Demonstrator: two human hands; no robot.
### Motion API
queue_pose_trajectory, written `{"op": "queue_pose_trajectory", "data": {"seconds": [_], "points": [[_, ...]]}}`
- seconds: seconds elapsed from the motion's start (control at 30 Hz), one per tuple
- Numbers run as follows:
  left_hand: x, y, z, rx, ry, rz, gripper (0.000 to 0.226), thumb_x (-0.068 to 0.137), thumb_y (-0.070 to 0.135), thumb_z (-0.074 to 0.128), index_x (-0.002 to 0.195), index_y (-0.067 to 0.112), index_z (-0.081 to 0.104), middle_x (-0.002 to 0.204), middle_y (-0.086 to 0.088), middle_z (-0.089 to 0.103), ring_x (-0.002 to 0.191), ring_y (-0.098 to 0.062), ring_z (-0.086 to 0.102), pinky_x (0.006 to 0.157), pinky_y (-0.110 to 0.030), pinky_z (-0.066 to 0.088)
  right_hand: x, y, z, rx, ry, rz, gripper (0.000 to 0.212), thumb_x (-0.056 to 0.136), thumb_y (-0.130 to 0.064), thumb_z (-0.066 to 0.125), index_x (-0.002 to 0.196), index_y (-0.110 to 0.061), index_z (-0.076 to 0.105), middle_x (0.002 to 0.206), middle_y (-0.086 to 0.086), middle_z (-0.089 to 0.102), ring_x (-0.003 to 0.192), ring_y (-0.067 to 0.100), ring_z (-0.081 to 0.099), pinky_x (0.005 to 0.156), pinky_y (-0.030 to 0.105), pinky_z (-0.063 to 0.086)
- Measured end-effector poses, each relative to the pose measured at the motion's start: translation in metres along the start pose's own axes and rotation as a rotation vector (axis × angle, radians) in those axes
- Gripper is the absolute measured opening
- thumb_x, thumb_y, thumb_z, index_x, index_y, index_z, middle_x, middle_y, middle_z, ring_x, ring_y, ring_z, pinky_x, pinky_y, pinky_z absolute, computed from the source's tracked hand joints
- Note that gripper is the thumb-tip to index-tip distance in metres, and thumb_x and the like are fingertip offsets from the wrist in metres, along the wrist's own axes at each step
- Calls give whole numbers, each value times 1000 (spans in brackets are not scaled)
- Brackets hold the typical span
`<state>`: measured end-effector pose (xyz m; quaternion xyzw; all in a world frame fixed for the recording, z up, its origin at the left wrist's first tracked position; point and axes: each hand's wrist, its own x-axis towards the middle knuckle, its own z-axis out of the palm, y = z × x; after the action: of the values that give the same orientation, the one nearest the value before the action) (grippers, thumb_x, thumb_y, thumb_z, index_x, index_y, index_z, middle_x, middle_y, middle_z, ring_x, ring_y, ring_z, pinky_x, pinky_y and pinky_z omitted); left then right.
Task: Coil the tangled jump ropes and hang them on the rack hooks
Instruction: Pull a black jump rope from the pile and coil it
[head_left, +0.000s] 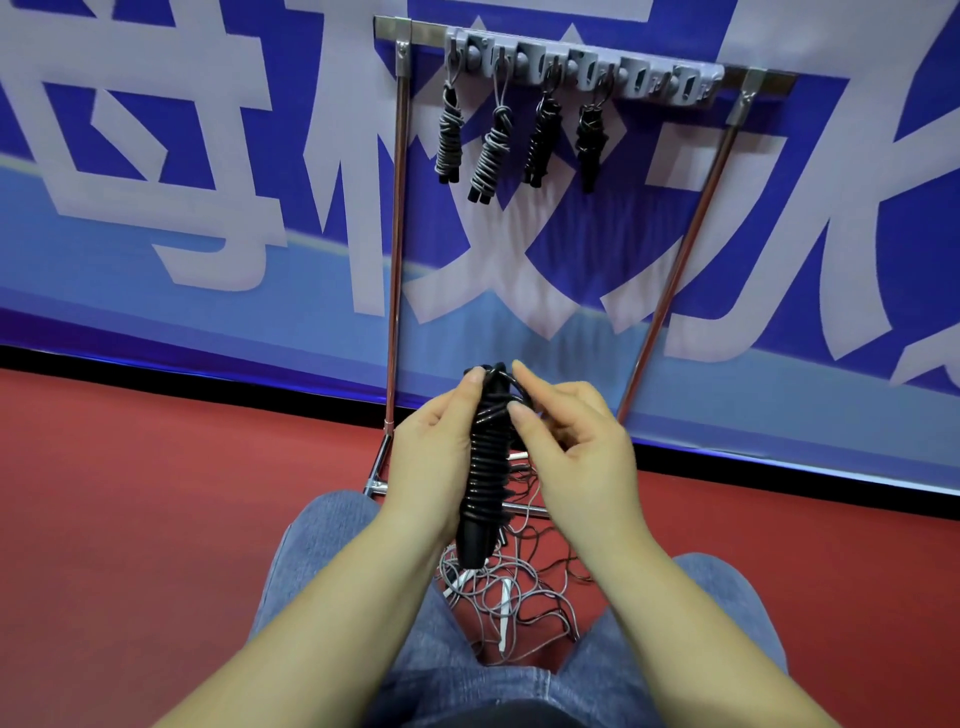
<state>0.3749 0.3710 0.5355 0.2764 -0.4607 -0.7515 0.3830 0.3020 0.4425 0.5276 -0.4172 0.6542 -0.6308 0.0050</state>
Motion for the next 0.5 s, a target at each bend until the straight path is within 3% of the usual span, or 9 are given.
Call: {"op": "queue_pose_trajectory", "data": {"seconds": [0.07,0.17,0.33,0.4,0.5], "points": [[-1,0,0,50,-5,10,31,90,37,60,78,12,74,68,-7,69,56,-18,57,59,-29,46,2,-2,-3,121,84,84,29,80,-7,72,96,-30,70,78,-8,65,71,1,60,72,15,48],[-1,2,0,143,-34,75,31,91,37,58,77,16,75,63,1,68,54,-13,58,60,-29,46,4,-6,-5,181,112,122,14,78,-6,73,81,-20,71,81,-4,72,73,1,65,69,11,47],[1,3,-1,209,-92,155,24,93,29,59,88,12,75,73,-5,73,62,-10,63,56,-22,50,10,-8,-2,17,73,37,15,80,-8,72,77,-22,70,83,3,66,71,8,60,67,9,44],[2,3,-4,225,-90,180,22,93,26,58,88,11,74,67,4,71,58,-3,62,55,-14,45,10,-9,-3,-50,20,5,15,82,-8,70,80,-23,71,85,-1,64,72,2,57,67,7,41],[3,3,-9,300,-80,210,21,91,30,60,89,15,75,60,9,67,51,-2,58,58,-24,45,11,-11,-8,30,-39,86,21,81,-7,71,81,-28,67,81,-4,68,71,0,63,69,10,46]]}}
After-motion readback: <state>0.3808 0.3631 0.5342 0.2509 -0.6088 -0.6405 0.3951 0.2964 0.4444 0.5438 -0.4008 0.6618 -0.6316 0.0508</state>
